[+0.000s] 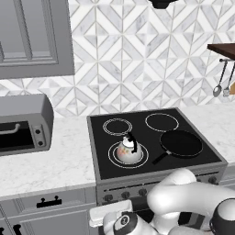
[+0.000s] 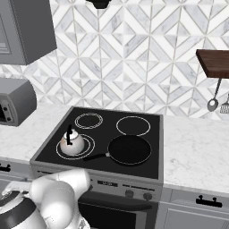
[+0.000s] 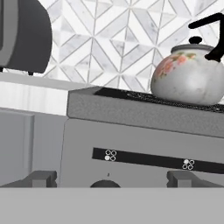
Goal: Pick the kettle from the counter and place it on a stove burner. Then turn the burner on.
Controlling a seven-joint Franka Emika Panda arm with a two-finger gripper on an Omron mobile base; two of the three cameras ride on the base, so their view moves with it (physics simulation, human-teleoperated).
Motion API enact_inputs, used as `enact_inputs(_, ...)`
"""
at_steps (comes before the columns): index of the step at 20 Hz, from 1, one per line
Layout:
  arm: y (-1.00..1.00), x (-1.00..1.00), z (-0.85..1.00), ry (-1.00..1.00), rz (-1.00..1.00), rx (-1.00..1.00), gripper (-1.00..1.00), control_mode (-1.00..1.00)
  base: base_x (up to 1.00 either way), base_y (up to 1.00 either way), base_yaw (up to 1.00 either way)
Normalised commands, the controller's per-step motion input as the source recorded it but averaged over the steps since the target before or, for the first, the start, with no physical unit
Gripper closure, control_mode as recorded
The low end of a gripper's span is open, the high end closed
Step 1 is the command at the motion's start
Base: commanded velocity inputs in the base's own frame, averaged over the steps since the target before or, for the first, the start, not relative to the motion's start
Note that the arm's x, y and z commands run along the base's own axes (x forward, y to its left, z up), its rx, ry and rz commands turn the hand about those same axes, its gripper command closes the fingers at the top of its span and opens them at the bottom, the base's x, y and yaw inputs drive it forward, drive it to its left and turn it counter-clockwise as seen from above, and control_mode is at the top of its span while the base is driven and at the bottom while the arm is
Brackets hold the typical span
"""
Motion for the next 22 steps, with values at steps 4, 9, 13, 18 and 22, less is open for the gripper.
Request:
enact_inputs(4, 0.0, 0.09, -0.29, 0.0, 0.0, 0.0, -1.0, -1.0, 0.0, 0.0, 0.0)
enact_inputs(9, 0.0, 0.04, -0.23, 0.0, 0.0, 0.0, -1.0, -1.0, 0.0, 0.0, 0.0)
enact_inputs(13, 0.0, 0.0, -0.29, 0.0, 0.0, 0.0, -1.0, -1.0, 0.0, 0.0, 0.0)
enact_inputs(18, 0.0, 0.02, -0.26, -0.03, 0.0, 0.0, -1.0, -1.0, 0.0, 0.0, 0.0)
enact_inputs(22, 0.0, 0.14, -0.06, -0.05, -0.01, 0.0, -1.0, -1.0, 0.0, 0.0, 0.0)
